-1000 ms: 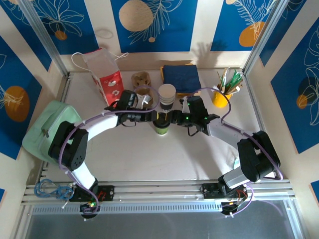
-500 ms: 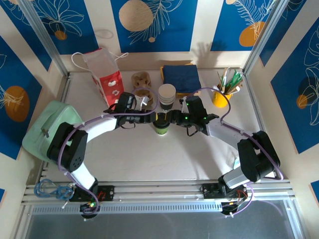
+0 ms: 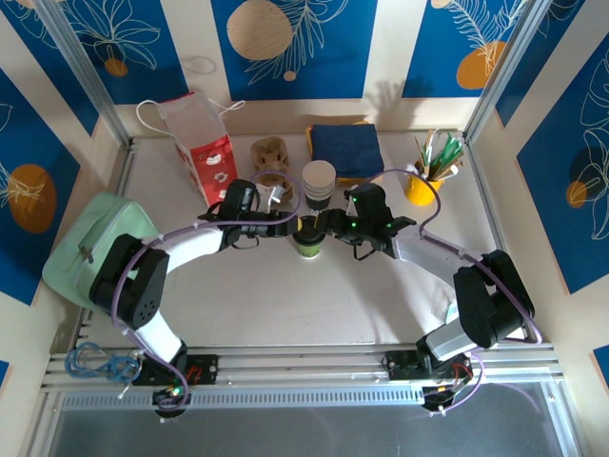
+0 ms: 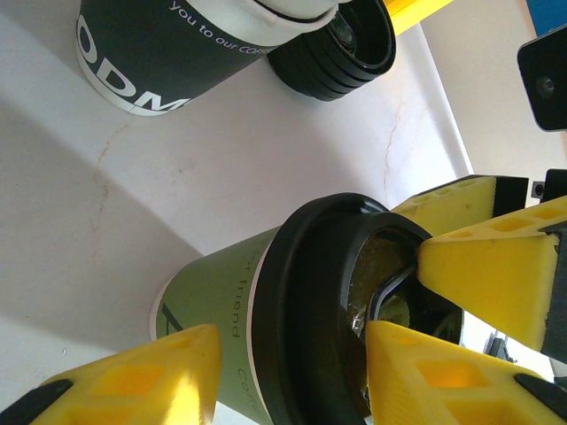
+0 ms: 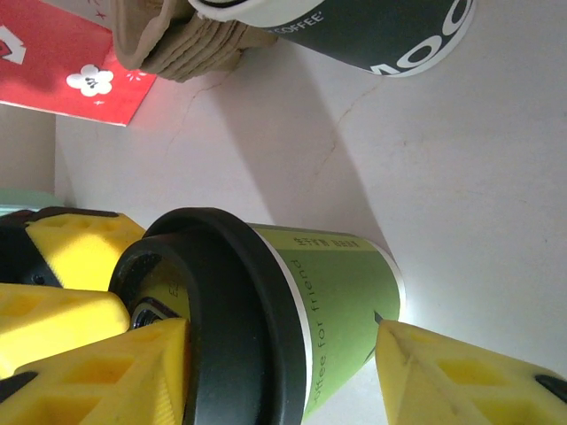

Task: Pack the takeout coffee

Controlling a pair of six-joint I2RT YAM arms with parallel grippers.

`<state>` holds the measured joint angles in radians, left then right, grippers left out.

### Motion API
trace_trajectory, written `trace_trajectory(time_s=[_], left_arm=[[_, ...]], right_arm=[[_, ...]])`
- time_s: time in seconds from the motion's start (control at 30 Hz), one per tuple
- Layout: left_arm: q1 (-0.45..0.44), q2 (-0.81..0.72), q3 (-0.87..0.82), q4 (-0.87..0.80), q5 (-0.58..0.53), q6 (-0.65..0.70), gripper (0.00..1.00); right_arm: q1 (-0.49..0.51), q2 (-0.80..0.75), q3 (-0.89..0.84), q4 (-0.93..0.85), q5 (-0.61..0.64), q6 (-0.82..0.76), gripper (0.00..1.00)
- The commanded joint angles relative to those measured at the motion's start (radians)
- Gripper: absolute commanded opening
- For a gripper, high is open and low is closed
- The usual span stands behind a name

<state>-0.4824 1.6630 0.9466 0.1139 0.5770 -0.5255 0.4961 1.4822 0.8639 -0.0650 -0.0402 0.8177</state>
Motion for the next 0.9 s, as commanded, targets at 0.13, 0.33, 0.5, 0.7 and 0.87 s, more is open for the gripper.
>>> trace_trajectory(time_s=[0.13, 0.33, 0.5, 0.7, 0.87], left_arm=[[-0.014, 0.010, -0.024, -0.118, -0.038, 0.016, 0.45], [-0.026, 0.004, 0.004, -0.134, -0.038, 0.019, 0.45], [-0.033, -0.002, 0.042, -0.175, -0.040, 0.030, 0.45], [-0.042, -0.003, 0.077, -0.206, -0.044, 0.044, 0.46], [-0.048, -0.004, 0.106, -0.226, -0.044, 0.049, 0.46]], right_arm=[[0.022, 0.021, -0.043, -0.127, 0.126, 0.048, 0.56], [0.014, 0.014, -0.032, -0.091, 0.086, 0.013, 0.57], [-0.002, 0.023, 0.017, -0.072, -0.004, -0.016, 0.57], [0.004, -0.007, 0.044, -0.071, -0.017, -0.042, 0.57], [0.006, -0.024, 0.046, -0.073, -0.010, -0.045, 0.57]])
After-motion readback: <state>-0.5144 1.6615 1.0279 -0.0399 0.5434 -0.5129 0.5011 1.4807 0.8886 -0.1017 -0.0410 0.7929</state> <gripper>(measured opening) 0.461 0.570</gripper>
